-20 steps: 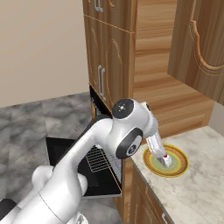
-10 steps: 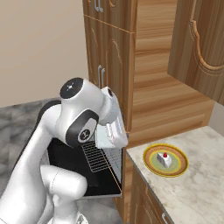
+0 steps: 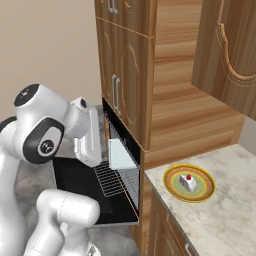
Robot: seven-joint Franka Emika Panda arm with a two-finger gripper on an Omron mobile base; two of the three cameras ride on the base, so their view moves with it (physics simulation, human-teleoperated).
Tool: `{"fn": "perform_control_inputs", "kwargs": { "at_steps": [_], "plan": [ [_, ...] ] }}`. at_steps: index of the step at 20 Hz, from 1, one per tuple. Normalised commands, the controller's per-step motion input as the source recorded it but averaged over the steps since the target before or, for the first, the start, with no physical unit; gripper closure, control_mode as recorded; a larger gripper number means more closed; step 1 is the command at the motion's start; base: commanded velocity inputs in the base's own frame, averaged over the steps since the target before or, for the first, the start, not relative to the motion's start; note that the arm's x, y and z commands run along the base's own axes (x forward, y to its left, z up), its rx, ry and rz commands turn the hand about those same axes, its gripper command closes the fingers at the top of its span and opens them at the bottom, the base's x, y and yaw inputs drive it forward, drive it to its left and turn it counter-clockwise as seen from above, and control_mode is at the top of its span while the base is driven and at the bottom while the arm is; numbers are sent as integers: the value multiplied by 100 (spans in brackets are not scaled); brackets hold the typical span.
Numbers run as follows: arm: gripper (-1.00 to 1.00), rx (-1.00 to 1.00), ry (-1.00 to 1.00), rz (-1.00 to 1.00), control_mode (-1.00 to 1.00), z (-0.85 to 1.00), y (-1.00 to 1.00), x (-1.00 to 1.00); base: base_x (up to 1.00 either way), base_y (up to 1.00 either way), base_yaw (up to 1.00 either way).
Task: Take the baked cake out of the oven and place it on the plate for cooling. Then close the oven door.
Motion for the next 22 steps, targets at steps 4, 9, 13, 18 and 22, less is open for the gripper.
{"fn": "perform_control_inputs", "kwargs": {
  "at_steps": [4,9,13,18,22],
  "plan": [
    [-100,8,0,-21,-100,-4,68,4,0,0,0],
    [-100,10,0,-30,-100,-20,63,26,0,0,0],
    [-100,14,0,-33,-100,-22,43,31,0,0,0],
    [-100,16,-1,-32,-100,-31,38,27,0,0,0],
    [-100,20,-6,-27,-100,-44,32,8,0,0,0]
  ]
}}
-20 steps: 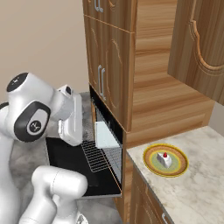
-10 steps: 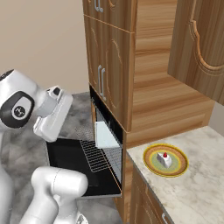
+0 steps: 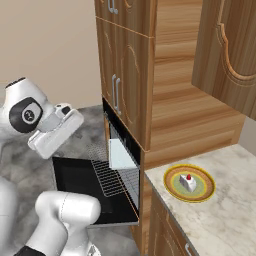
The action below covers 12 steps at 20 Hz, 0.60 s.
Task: Take the baked cake out of the oven and place it on the plate for cooling. Then close the oven door.
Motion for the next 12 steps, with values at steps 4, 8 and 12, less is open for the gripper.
{"fn": "perform_control_inputs", "kwargs": {
  "at_steps": [4,8,12],
  "plan": [
    [-100,19,-7,-24,-100,-56,37,0,0,0,0],
    [-100,17,-6,-19,-100,-60,44,0,0,0,0],
    [-100,14,-7,-10,-100,-61,32,3,0,0,0]
  ]
}}
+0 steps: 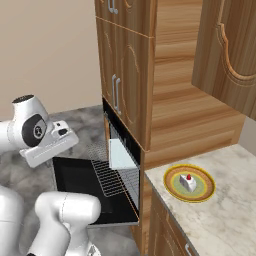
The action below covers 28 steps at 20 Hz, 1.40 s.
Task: Take the baked cake out of the oven and place it on the plate for cooling. Then close the oven door.
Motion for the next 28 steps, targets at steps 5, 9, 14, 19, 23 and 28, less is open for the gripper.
{"fn": "perform_control_inputs", "kwargs": {
  "at_steps": [5,9,14,19,23,28],
  "plan": [
    [-100,8,-5,-1,-100,-52,27,28,0,0,0],
    [-100,1,-2,0,-100,-42,25,56,0,0,0],
    [-100,0,0,2,-100,-44,20,70,0,0,0],
    [-100,0,0,3,-100,-47,15,58,0,0,0],
    [-100,0,0,0,-100,-56,22,46,0,0,0],
    [-100,0,0,0,-100,-62,21,37,0,0,0]
  ]
}}
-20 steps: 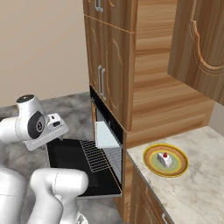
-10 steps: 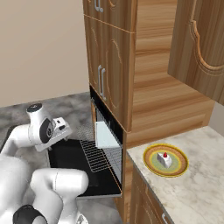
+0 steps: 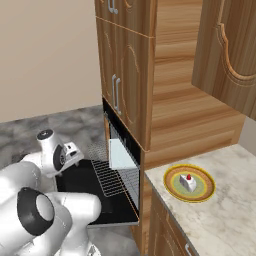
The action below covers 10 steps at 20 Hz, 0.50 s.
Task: Take the baked cake out of the oven and place it on the plate for cooling. Then close the oven door.
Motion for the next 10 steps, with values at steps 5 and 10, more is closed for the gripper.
{"fn": "perform_control_inputs", "kwargs": {
  "at_steps": [5,10],
  "plan": [
    [-100,0,0,0,-100,-52,13,42,0,0,0],
    [-100,0,1,0,-100,-43,3,46,0,0,0]
  ]
}}
